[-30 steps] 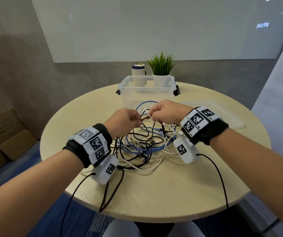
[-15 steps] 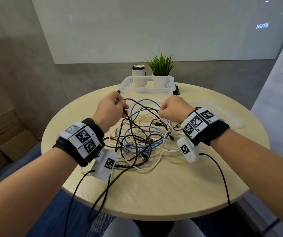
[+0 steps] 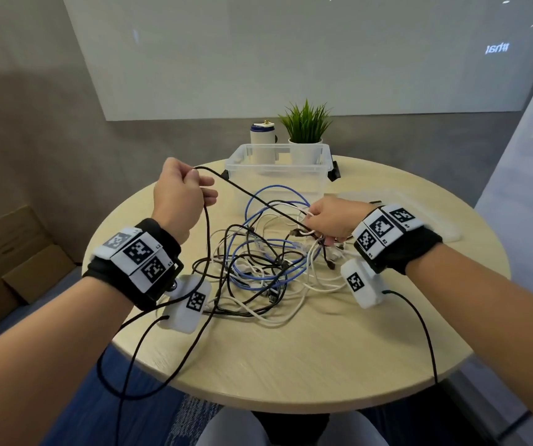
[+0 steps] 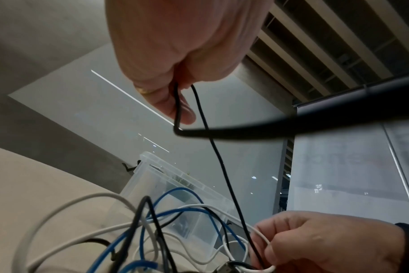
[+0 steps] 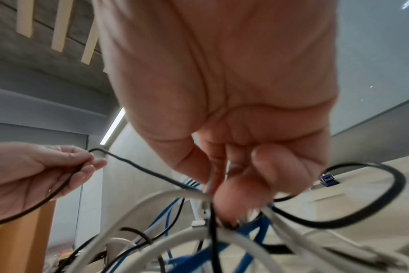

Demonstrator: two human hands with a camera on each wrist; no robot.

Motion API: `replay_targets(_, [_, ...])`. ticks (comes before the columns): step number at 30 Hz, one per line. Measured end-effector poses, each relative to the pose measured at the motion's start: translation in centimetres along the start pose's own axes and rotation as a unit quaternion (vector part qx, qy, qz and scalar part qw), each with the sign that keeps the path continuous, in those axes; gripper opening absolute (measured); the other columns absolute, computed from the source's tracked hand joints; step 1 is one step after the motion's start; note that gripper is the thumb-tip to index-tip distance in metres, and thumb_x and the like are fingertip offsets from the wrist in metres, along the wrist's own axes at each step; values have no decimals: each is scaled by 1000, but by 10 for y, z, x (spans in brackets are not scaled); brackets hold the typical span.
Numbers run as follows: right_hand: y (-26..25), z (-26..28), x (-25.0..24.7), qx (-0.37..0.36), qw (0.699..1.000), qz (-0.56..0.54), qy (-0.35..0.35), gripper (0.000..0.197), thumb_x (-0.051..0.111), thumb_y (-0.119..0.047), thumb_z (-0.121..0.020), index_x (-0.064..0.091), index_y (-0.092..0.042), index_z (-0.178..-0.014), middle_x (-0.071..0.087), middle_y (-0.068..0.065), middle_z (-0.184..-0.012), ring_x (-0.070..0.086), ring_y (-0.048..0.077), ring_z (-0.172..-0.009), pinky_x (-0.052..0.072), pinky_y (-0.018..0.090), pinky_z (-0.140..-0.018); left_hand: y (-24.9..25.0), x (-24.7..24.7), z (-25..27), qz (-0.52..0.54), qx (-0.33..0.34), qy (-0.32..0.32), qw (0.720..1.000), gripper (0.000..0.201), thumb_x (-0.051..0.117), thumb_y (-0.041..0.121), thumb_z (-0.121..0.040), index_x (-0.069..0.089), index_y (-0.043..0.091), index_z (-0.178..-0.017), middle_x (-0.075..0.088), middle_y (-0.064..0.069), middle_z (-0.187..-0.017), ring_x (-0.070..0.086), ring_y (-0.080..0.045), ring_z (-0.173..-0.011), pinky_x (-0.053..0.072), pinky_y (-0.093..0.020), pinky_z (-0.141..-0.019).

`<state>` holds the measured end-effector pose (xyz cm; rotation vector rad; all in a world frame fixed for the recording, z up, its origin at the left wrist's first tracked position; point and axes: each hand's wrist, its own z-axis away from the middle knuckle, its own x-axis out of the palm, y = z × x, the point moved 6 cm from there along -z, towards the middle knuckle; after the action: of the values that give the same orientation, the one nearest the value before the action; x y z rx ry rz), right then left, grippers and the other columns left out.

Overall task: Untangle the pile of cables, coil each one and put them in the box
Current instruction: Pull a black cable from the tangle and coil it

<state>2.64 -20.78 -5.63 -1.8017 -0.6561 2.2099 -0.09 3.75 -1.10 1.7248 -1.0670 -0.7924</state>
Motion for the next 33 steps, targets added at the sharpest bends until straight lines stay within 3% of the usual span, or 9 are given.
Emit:
replay_targets(4, [3,-3,1,9,998,-57,-5,22,35,-18,-98,56,-12,-93,66,13,-77,65,26,-65,46,27,-51,-13,0,0,-128,-39,-56,989,15,38,12,-98,47,15,-86,66,-10,-94,61,-19,-71,52,-32,-63])
replay_targets(6, [2,-4,-5,-1,997,-72,16,21,41,-17,-99,58,-6,-95,63,11,-67,63,25,-63,49,27,-56,-16,4,2,-327,-19,-120,937,12,48,18,-96,58,12,-94,66,-10,-97,56,-20,-77,44,-28,-59])
replay_targets(8, [0,-4,-9,-17,995,-90,31,14,49,-13,-96,60,-7,-91,62,8,-67,60,17,-58,53,26,-59,-19,9,6,-448,-4,-168,878,21,52,22,-95,63,10,-109,64,-11,-109,56,-24,-90,43,-28,-71])
replay_targets(12, [-9,3,-18,-65,990,-76,94,13,58,-15,-90,65,-18,-81,61,0,-74,55,13,-68,47,26,-64,-15,21,13,-526,68,-167,831,45,49,26,-96,42,17,-140,34,-8,-148,31,-31,-133,31,-45,-107])
replay_targets(14, [-14,7,-21,-82,986,-72,123,11,59,-16,-90,69,-18,-85,57,-5,-72,49,8,-65,38,22,-57,-5,30,18,-490,141,-160,846,46,50,23,-96,42,21,-141,32,-5,-149,30,-29,-131,30,-44,-108])
replay_targets(18, [-28,13,-20,-124,982,-87,114,13,62,-15,-88,73,-17,-94,56,-9,-68,45,3,-58,33,17,-52,18,51,36,-356,253,-201,877,34,55,13,-94,59,16,-127,54,-5,-128,53,-17,-91,32,-14,-83])
replay_targets(23, [-37,18,-19,-150,977,-101,115,17,61,-15,-86,75,-17,-95,60,-10,-68,48,0,-55,36,13,-54,9,69,47,-377,228,-258,860,22,54,21,-94,70,15,-109,69,-4,-88,58,-20,-77,33,-17,-59])
replay_targets(26, [-34,19,-20,-141,977,-97,126,17,60,-16,-87,75,-17,-93,63,-10,-75,50,-1,-61,36,14,-56,7,67,42,-373,225,-229,871,18,52,15,-94,69,11,-97,66,-5,-82,53,-18,-70,28,-18,-57])
replay_targets(33, [-10,11,-20,-72,986,-41,147,15,59,-13,-89,74,-12,-85,60,-4,-71,54,12,-70,36,17,-54,25,39,18,-175,147,-92,969,13,42,13,-98,51,14,-89,61,1,-74,59,-13,-57,43,-17,-49])
